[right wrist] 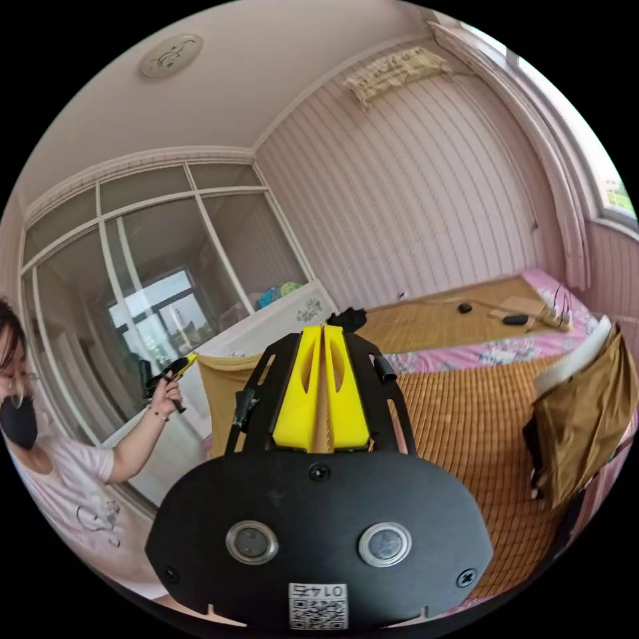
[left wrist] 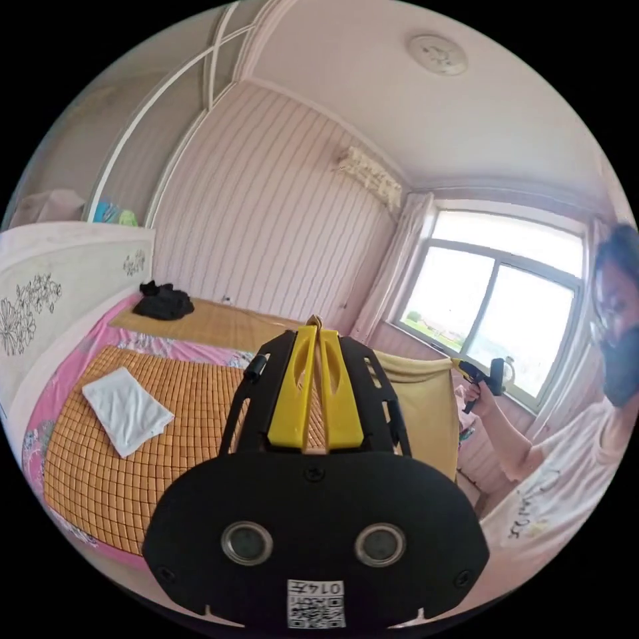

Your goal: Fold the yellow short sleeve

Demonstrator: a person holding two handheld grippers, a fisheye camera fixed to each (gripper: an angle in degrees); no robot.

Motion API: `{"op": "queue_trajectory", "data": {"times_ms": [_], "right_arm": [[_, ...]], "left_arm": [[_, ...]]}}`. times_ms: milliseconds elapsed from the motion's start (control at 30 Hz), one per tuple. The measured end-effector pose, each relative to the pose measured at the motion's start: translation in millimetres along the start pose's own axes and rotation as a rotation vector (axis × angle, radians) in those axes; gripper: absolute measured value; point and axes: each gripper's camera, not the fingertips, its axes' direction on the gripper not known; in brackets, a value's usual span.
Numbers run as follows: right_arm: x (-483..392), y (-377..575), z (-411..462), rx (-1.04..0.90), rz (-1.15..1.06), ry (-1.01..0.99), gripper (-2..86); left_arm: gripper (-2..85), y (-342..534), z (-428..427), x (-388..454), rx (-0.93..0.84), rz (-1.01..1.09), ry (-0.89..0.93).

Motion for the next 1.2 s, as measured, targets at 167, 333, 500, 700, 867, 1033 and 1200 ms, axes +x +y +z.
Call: {"op": "queue_trajectory", "data": {"times_ms": [167,333,500,700,867,1033,1200], "right_arm": [[-43,-75,1,0.192,-0.181,0.023,0.2],[-16,-12,35,0.046,-0.188,0.017,0.3],[47,122,93,-0.204,0.012,0.146,0.3],[118,253,150,-0.522,0.314,0.172,0.3],[131,305,164,-0.71,0.408,0.157,0.2],[126,314,166,-0.874,0.369,0.17,0.2],[115,315,177,-0.965,0.318,0.165,0.3]], "left_arm": [[-1.0,-72,30,27,0.126,0.088,0.003],[-1.0,-59,66,17,0.027,0.194,-0.039],[-1.0,27,135,-62,-0.225,0.054,-0.144],[-1.0,151,212,-166,-0.543,-0.231,-0.176],[-1.0,202,246,-194,-0.706,-0.242,-0.206],[-1.0,232,260,-221,-0.816,-0.221,-0.238],[-1.0,249,273,-232,-0.923,-0.12,-0.255]]}}
